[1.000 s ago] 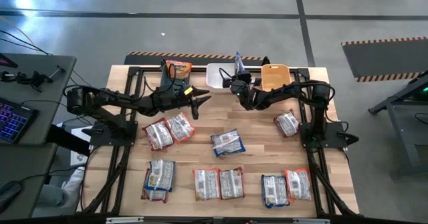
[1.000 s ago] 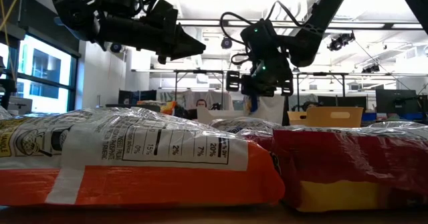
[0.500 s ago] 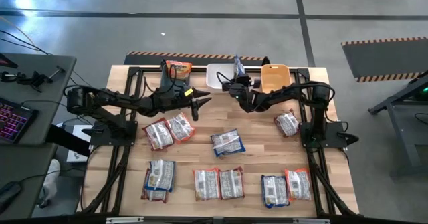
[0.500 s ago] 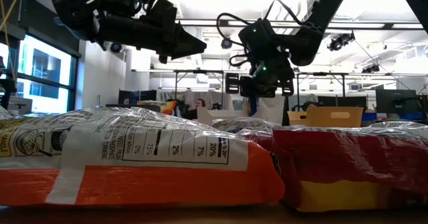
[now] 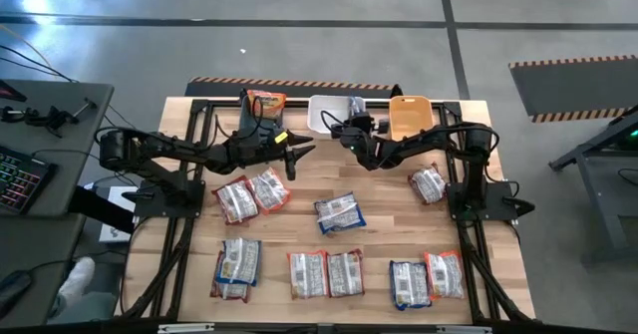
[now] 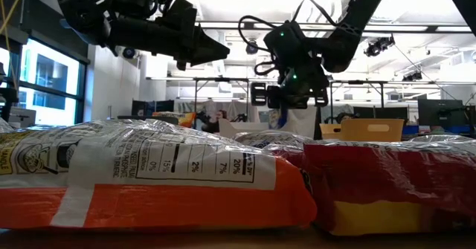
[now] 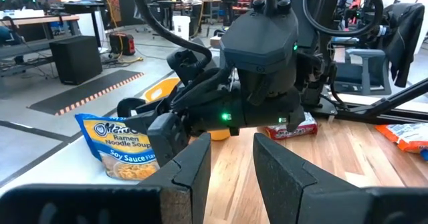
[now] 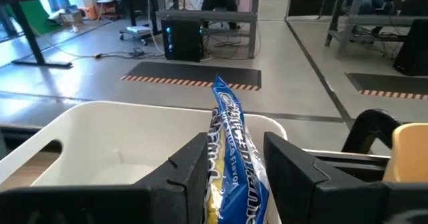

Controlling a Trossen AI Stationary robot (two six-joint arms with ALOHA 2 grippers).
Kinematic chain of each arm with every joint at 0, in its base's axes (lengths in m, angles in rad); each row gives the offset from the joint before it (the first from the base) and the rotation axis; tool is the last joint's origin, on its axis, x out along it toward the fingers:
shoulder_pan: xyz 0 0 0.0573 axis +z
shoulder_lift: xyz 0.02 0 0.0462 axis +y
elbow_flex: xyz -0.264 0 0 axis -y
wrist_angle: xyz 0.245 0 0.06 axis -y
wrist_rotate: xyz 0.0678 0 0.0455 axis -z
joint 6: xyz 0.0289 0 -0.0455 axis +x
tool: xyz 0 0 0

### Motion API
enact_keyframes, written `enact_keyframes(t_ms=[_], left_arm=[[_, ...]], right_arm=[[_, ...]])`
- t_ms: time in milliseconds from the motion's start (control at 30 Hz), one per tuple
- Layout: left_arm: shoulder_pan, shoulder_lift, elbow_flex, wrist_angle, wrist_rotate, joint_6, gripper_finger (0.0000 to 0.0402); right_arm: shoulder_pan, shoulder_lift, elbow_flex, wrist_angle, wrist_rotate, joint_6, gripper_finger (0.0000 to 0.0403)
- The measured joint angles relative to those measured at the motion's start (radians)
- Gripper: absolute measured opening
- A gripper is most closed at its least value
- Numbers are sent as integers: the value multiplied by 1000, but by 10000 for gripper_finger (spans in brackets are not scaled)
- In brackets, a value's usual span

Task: Sort Maruchan noodles
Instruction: Put the top blue noodle pack into the white bin

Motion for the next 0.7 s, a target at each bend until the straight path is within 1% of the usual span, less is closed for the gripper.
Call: enact_keyframes(t_ms=[100, 433, 633, 700], left_arm=[[0, 0, 0, 0, 0, 0, 104], [0, 0, 0, -1, 0, 0, 104], [0, 0, 0, -6, -1, 0, 104], [0, 0, 0, -11, -1, 0, 104]], right_arm=[[2, -11, 0, -25, 21, -1, 124], [2, -70, 1, -118, 25, 23, 124], [2, -111, 1, -163, 30, 13, 124], [2, -126, 1, -171, 32, -15, 124]])
